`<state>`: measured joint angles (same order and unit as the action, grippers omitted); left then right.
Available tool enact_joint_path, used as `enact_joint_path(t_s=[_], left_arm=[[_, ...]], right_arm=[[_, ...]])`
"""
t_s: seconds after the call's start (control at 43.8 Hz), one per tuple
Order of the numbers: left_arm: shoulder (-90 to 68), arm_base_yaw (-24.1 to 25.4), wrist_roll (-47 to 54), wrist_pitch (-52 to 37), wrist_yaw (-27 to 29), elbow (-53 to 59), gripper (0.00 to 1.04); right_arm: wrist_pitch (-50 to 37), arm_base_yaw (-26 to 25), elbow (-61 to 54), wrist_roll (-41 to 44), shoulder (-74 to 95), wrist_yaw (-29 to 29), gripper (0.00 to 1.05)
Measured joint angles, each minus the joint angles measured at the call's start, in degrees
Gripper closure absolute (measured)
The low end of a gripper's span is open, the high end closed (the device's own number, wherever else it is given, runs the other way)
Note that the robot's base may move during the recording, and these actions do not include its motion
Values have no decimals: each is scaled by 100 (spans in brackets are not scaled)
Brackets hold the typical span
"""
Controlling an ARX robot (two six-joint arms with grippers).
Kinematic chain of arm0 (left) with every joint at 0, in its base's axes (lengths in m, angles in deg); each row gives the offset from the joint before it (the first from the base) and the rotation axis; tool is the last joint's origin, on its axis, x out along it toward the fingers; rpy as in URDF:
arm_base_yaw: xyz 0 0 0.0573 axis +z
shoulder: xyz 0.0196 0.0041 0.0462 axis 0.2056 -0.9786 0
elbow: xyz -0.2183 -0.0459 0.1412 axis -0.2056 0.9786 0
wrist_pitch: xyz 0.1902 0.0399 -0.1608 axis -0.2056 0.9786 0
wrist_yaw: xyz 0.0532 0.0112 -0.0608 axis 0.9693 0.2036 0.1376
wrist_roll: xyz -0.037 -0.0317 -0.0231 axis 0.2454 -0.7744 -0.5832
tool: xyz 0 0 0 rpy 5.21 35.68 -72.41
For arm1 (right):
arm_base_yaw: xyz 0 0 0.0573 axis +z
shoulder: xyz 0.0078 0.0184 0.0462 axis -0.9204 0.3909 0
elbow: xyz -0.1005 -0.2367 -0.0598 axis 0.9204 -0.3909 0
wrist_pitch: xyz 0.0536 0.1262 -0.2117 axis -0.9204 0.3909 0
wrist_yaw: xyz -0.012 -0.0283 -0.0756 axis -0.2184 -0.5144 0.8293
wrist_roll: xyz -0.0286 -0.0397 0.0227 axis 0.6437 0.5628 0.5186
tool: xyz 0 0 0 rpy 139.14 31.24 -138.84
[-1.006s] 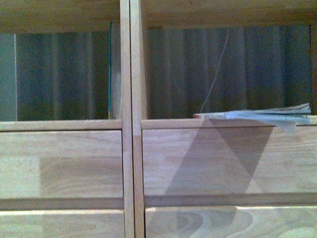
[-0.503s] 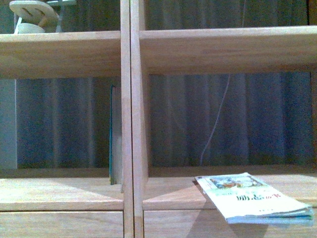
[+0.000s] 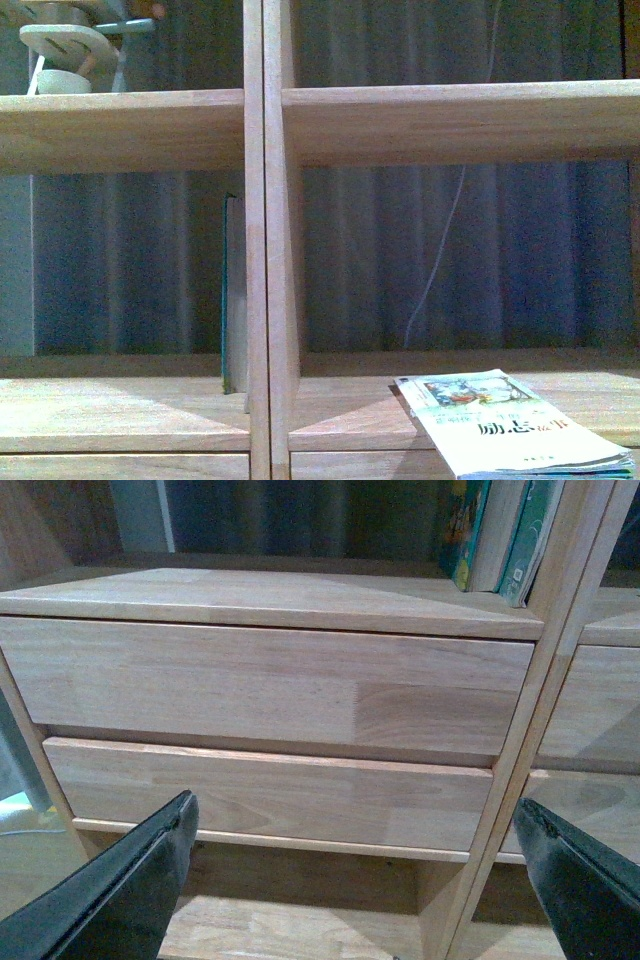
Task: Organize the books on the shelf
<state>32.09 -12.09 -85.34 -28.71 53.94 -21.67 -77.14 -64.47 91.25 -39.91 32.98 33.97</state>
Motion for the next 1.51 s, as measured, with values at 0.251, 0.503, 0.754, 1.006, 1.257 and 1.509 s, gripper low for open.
enact_joint_path(t_s=[0.251,0.503,0.754,1.006,1.257,1.509], left_arm=[[0,-2,0,0,0,0,7],[0,0,0,0,0,0,7],[0,0,0,0,0,0,7],[0,0,0,0,0,0,7],[0,0,0,0,0,0,7],[0,0,2,0,0,0,7]], right_arm=[[555,-1056,1309,-3062,2826,-2142,7],[-87,-1051,2251,-5458,4605,-2625,7],[-103,-337,3235,-7182,5324,-2461,7],[-262,422,4225,-8153,6072,-2006,7],[-566,684,4592,-8384,6815,-1681,7],[-780,686,4911,-8435,7399,-1488,7]])
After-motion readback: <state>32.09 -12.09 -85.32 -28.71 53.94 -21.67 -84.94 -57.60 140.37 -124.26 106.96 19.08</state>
